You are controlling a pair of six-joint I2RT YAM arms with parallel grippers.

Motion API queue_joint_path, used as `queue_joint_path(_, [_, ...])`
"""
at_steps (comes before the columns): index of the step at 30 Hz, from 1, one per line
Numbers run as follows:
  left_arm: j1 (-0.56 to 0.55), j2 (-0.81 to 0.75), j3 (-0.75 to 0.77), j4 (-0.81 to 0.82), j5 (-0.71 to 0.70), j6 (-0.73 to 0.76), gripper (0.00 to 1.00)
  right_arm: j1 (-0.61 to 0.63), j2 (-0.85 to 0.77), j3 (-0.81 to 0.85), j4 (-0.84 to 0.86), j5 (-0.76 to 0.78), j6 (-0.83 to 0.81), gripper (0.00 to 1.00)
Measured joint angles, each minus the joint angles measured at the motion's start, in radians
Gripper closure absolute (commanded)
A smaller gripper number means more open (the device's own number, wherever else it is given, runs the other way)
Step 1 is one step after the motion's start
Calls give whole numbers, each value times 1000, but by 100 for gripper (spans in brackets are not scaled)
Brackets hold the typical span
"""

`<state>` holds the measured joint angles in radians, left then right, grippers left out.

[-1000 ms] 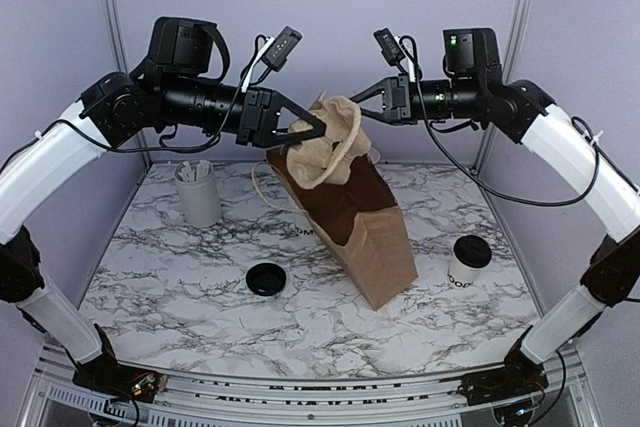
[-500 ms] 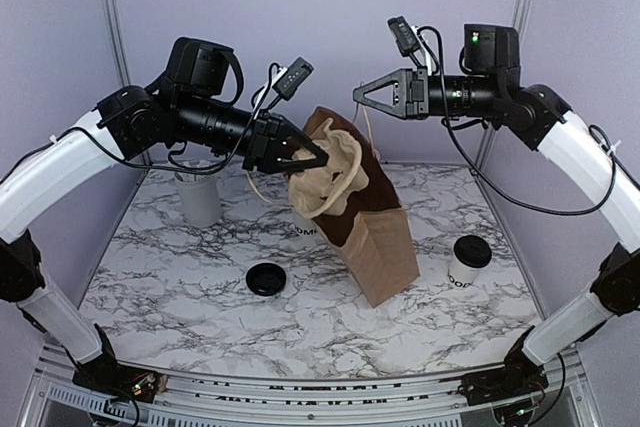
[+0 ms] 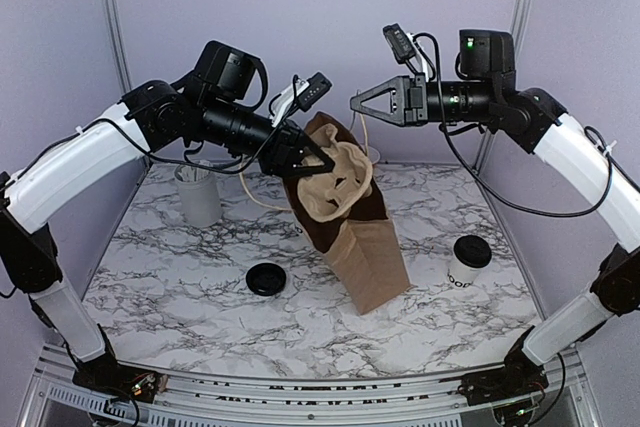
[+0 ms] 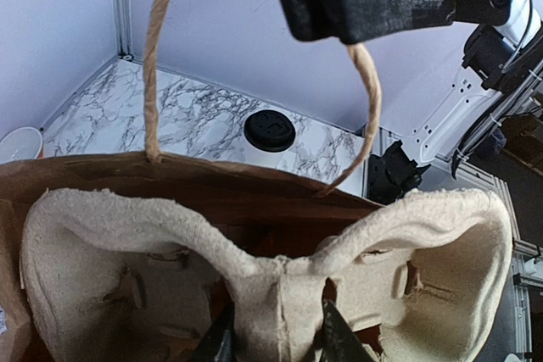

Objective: Pack the takeout coffee

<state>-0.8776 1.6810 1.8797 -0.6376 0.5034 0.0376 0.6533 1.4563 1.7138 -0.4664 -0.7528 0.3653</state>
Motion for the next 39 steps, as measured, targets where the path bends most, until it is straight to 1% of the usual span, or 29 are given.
queue_joint_path(11, [0,14,11,-64,-148,95,68,11,0,-14,-10,-8,-10,100])
queue_joint_path(21, [0,31,11,-96,-205,135,68,27,-2,-36,-29,-8,-39,100])
queue_joint_path(29, [-2,31,5,-97,-292,156,66,27,-21,-55,-40,-5,-50,100])
queue_joint_path(33, [-19,32,-15,-98,-332,162,66,27,-24,-55,-40,3,-49,100])
queue_joint_path(39, [-73,65,-21,-102,-382,165,66,27,-23,-55,-34,23,-36,100])
